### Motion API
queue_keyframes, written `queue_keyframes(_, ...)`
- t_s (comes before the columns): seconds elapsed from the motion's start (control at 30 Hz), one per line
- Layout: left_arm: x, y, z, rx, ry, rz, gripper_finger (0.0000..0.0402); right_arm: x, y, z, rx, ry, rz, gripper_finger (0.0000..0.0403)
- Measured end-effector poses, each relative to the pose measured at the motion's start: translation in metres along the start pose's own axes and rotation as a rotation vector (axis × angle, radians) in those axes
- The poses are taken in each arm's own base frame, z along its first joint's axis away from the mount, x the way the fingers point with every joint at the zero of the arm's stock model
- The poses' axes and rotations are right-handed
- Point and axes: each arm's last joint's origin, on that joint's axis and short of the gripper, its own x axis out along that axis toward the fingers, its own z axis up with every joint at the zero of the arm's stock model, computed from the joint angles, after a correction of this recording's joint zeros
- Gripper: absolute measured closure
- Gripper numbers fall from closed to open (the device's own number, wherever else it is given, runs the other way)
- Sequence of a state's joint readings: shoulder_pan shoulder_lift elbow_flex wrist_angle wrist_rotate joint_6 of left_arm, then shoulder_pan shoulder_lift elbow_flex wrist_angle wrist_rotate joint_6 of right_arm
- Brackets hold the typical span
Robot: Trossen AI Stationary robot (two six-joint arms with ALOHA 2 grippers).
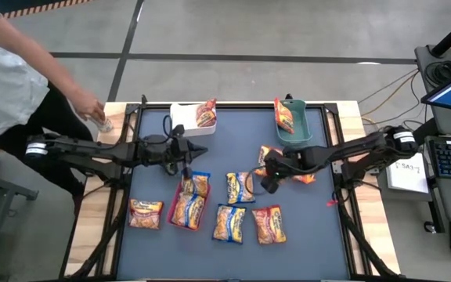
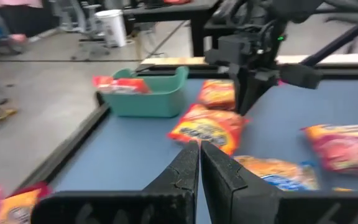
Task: Sort Maruchan noodles
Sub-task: Put the left orange noodle pack into the green bin
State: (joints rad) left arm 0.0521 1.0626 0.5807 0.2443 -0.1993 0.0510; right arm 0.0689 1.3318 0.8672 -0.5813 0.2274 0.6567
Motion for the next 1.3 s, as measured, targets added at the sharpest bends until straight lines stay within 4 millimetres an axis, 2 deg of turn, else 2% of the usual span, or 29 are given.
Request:
queue_keyframes(0.13,0.0,-0.002,0.01,-0.011,-0.032,-0.081,0.0402,-0.017,0.008,-0.014,0.024,0.021,0.021,0.0376)
queue_keyframes(0.3,-0.001,-0.002,0.018,0.002,-0.053,-0.085,0.0402,-0.037,0.012,-0.039,0.066,0.095,-0.001,0.0376)
queue_keyframes(0.47,-0.001,-0.001,0.021,0.009,-0.061,-0.084,0.0402,-0.043,0.008,-0.054,0.12,0.114,-0.039,0.0376)
queue_keyframes(0.6,-0.001,-0.001,0.021,0.01,-0.061,-0.084,0.0402,-0.033,-0.001,-0.057,0.154,0.027,-0.127,0.0376)
queue_keyframes(0.83,-0.001,-0.001,0.024,0.059,-0.088,-0.08,0.0402,-0.002,-0.008,-0.048,0.202,-0.291,-0.288,0.0376)
queue_keyframes(1.0,-0.001,-0.001,0.026,0.103,-0.115,-0.074,0.0402,0.022,-0.006,-0.043,0.169,-0.302,-0.31,0.0376)
queue_keyframes(1.17,-0.001,-0.001,0.027,0.133,-0.128,-0.071,0.0402,0.046,-0.002,-0.045,0.127,-0.234,-0.314,0.0376)
queue_keyframes(1.3,0.002,-0.002,0.025,0.144,-0.12,-0.071,0.0402,0.051,0.006,-0.045,0.095,-0.168,-0.273,0.0376)
